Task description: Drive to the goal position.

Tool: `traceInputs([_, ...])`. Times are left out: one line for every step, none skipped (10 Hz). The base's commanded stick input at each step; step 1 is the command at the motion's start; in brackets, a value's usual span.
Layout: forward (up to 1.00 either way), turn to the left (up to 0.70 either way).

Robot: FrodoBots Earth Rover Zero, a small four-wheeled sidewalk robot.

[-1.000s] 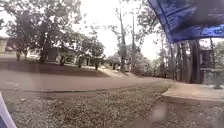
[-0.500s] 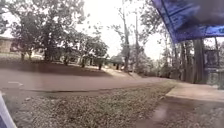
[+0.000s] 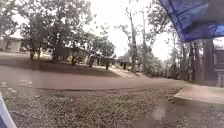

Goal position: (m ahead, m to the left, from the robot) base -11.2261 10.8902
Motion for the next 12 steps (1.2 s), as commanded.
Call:
traceInputs([0.00,0.70])
traceInputs([0.00,0.70])
traceInputs([0.00,0.70])
traceInputs([0.00,0.70])
traceInputs([0.00,0.70])
traceInputs([0.00,0.70])
traceInputs([0.00,0.70])
traceInputs([0.00,0.70])
traceInputs([0.00,0.70])
traceInputs([0.00,0.07])
traceInputs([0.00,0.00])
traceInputs([0.00,0.00])
